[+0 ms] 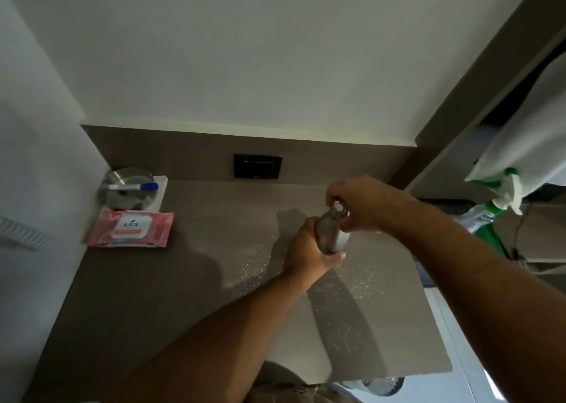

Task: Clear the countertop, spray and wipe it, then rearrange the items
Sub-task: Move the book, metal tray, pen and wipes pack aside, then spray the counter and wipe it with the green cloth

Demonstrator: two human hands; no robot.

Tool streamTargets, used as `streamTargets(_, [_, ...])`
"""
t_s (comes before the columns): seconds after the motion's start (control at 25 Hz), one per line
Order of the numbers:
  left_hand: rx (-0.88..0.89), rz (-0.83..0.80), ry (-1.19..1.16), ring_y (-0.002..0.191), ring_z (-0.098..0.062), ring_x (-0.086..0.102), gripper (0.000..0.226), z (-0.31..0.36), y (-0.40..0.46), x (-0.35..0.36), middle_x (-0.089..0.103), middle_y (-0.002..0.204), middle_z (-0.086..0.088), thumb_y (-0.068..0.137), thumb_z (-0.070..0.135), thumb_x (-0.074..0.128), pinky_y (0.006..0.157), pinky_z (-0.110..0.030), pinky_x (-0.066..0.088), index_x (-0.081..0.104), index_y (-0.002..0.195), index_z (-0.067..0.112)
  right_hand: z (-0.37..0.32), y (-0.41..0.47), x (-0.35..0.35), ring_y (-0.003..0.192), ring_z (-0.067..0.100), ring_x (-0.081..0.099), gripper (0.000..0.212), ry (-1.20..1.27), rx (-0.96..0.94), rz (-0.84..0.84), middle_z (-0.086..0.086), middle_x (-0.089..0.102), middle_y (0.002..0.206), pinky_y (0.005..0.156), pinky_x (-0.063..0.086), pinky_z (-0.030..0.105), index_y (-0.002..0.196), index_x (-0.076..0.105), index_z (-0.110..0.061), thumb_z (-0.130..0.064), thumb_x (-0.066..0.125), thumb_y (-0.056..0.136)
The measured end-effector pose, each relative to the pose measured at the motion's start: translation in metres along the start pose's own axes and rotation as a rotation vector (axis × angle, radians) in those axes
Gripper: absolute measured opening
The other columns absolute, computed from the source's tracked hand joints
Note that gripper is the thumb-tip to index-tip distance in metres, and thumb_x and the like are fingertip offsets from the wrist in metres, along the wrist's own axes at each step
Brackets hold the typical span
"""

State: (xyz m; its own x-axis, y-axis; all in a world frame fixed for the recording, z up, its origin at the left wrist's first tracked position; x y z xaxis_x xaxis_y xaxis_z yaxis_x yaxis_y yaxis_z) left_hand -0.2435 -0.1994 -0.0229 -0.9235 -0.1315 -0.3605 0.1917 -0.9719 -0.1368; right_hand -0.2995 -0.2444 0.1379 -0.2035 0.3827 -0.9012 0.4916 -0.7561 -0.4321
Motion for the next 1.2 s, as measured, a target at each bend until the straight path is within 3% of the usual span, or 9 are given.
streamTargets(0.16, [-0.003, 0.280, 0.060, 0.080, 0.007, 0.063, 0.066, -0.001, 0.028, -0.087, 0.063, 0.090, 0.018, 0.055, 0.049, 0.087, 0.060, -0.007, 0.048, 0.048, 0.107, 0.036, -0.053, 0.041, -0.049, 0.088, 0.016, 0.060, 0.036, 0.143, -0.271, 0.260, -0.006, 0.061, 0.096, 0.069, 0.046, 0.025, 0.110, 0.056, -0.027, -0.029, 0.072, 0.078])
streamTargets(0.24, [-0.015, 0.387, 0.136, 0.073, 0.012, 0.056, 0.071, -0.011, 0.043, -0.155, 0.058, 0.090, 0.022, 0.055, 0.052, 0.087, 0.054, -0.002, 0.040, 0.049, 0.113, 0.036, -0.097, 0.067, -0.070, 0.087, 0.016, 0.061, 0.035, 0.241, -0.398, 0.332, -0.004, 0.064, 0.098, 0.072, 0.050, 0.028, 0.111, 0.057, -0.026, -0.027, 0.070, 0.079])
streamTargets(0.4, [-0.121, 0.462, 0.244, 0.103, -0.010, 0.061, 0.079, -0.050, 0.071, -0.265, 0.063, 0.120, 0.003, 0.059, 0.048, 0.087, 0.078, -0.018, 0.044, 0.046, 0.123, 0.026, -0.182, 0.126, -0.089, 0.098, 0.017, 0.060, 0.039, 0.461, -0.525, 0.395, 0.000, 0.065, 0.115, 0.083, 0.047, 0.024, 0.121, 0.057, -0.021, -0.020, 0.070, 0.084])
streamTargets(0.52, [-0.181, 0.503, 0.244, 0.101, -0.009, 0.056, 0.080, -0.078, 0.082, -0.305, 0.062, 0.123, -0.001, 0.059, 0.046, 0.089, 0.074, -0.019, 0.041, 0.047, 0.124, 0.023, -0.222, 0.163, -0.088, 0.106, 0.021, 0.059, 0.037, 0.501, -0.521, 0.381, 0.004, 0.064, 0.121, 0.086, 0.044, 0.024, 0.124, 0.057, -0.019, -0.018, 0.067, 0.088])
streamTargets(0.72, [-0.228, 0.523, 0.178, 0.113, -0.019, 0.059, 0.083, -0.111, 0.096, -0.322, 0.060, 0.126, -0.002, 0.059, 0.046, 0.088, 0.079, -0.024, 0.041, 0.050, 0.128, 0.021, -0.246, 0.197, -0.081, 0.117, 0.022, 0.055, 0.046, 0.557, -0.465, 0.371, 0.004, 0.060, 0.131, 0.090, 0.040, 0.022, 0.134, 0.052, -0.020, -0.016, 0.064, 0.090])
streamTargets(0.92, [-0.202, 0.531, 0.124, 0.114, -0.019, 0.060, 0.086, -0.113, 0.096, -0.318, 0.058, 0.130, -0.004, 0.062, 0.040, 0.088, 0.071, -0.009, 0.038, 0.046, 0.133, 0.017, -0.243, 0.202, -0.076, 0.129, 0.024, 0.047, 0.059, 0.550, -0.405, 0.370, 0.008, 0.050, 0.144, 0.099, 0.037, 0.027, 0.146, 0.039, -0.022, -0.019, 0.062, 0.092])
streamTargets(1.04, [-0.255, 0.551, 0.006, 0.129, -0.026, 0.051, 0.107, -0.113, 0.078, -0.307, 0.045, 0.146, -0.011, 0.067, 0.032, 0.087, 0.097, -0.032, 0.050, 0.022, 0.151, 0.014, -0.218, 0.187, -0.060, 0.127, 0.023, 0.047, 0.072, 0.561, -0.319, 0.452, 0.010, 0.044, 0.145, 0.093, 0.036, 0.027, 0.149, 0.026, -0.030, -0.027, 0.065, 0.089])
streamTargets(1.12, [-0.262, 0.598, 0.019, 0.135, -0.031, 0.044, 0.103, -0.111, 0.053, -0.288, 0.039, 0.151, -0.019, 0.075, 0.027, 0.081, 0.110, -0.042, 0.041, 0.016, 0.152, 0.007, -0.187, 0.164, -0.029, 0.129, 0.021, 0.045, 0.074, 0.602, -0.211, 0.516, 0.006, 0.041, 0.148, 0.101, 0.038, 0.033, 0.148, 0.023, -0.032, -0.030, 0.066, 0.088])
streamTargets(1.2, [-0.307, 0.632, 0.073, 0.141, -0.034, 0.034, 0.093, -0.112, 0.019, -0.257, 0.033, 0.153, -0.024, 0.082, 0.025, 0.074, 0.118, -0.036, 0.025, 0.017, 0.152, 0.000, -0.155, 0.132, 0.017, 0.131, 0.021, 0.044, 0.069, 0.610, -0.130, 0.514, 0.005, 0.040, 0.148, 0.105, 0.037, 0.037, 0.148, 0.025, -0.029, -0.033, 0.063, 0.091])
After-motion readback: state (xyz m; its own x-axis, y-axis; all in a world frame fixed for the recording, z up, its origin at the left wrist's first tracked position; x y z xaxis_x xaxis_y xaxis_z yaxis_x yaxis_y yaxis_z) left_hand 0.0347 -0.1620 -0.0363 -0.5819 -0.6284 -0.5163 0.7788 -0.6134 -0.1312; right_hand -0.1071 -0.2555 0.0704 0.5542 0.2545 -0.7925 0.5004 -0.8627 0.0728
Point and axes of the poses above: each hand's wrist, its own y-axis towards the middle knuckle, its own x-axis out of the palm, z = x × y, the point moved 8 cm from there along y, towards the middle knuckle
